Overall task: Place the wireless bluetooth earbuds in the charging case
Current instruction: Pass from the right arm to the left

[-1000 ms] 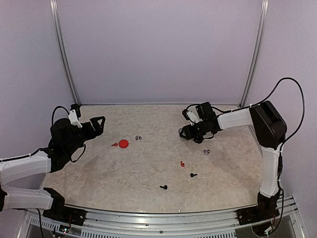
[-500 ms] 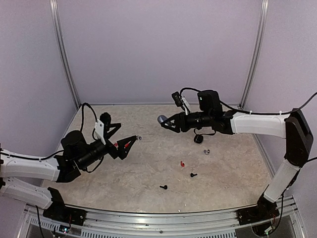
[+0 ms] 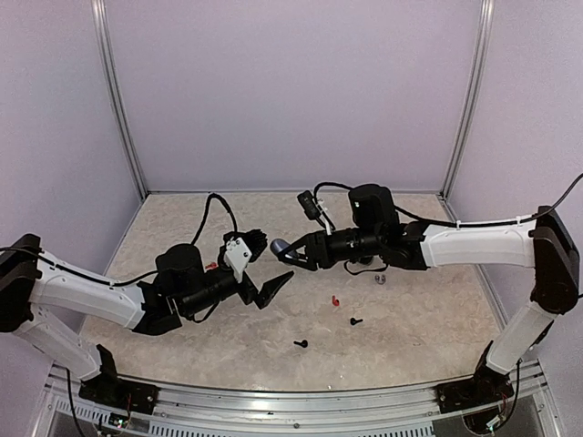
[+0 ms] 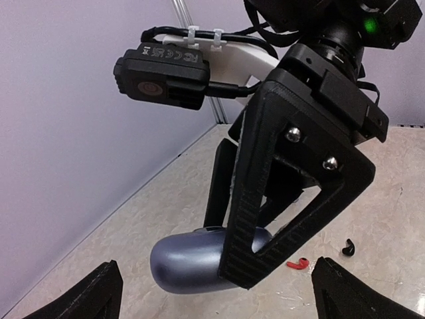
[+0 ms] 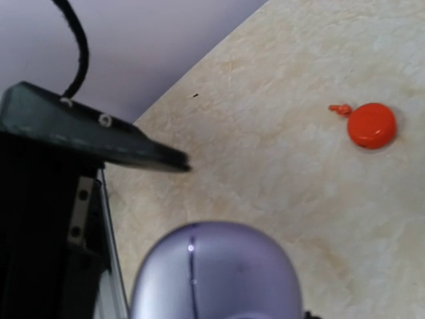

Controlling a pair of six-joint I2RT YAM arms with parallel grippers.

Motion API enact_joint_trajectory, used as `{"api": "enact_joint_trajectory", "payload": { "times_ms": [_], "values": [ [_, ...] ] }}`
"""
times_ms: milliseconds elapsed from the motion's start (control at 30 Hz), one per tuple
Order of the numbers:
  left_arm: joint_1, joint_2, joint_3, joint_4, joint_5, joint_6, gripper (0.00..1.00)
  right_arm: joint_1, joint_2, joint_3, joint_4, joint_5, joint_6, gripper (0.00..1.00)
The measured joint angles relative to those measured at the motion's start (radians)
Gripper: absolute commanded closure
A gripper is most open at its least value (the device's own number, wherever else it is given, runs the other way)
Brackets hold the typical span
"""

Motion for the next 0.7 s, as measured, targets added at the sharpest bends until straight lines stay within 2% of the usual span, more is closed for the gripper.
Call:
{"api": "enact_joint_trajectory", "payload": {
  "times_ms": [367,700],
  "values": [
    [-0.041,0.065,0.027,0.019,-0.079,0.077,0.16,0.034,-0.002,-0.011,0.031,0.031,0.044,0.56],
    [-0.058,0.088,0.028,0.053,-0.169,0.121,0.4,0.058,-0.004,-0.011,0.035,0.056,0.051,0.53]
  ]
}}
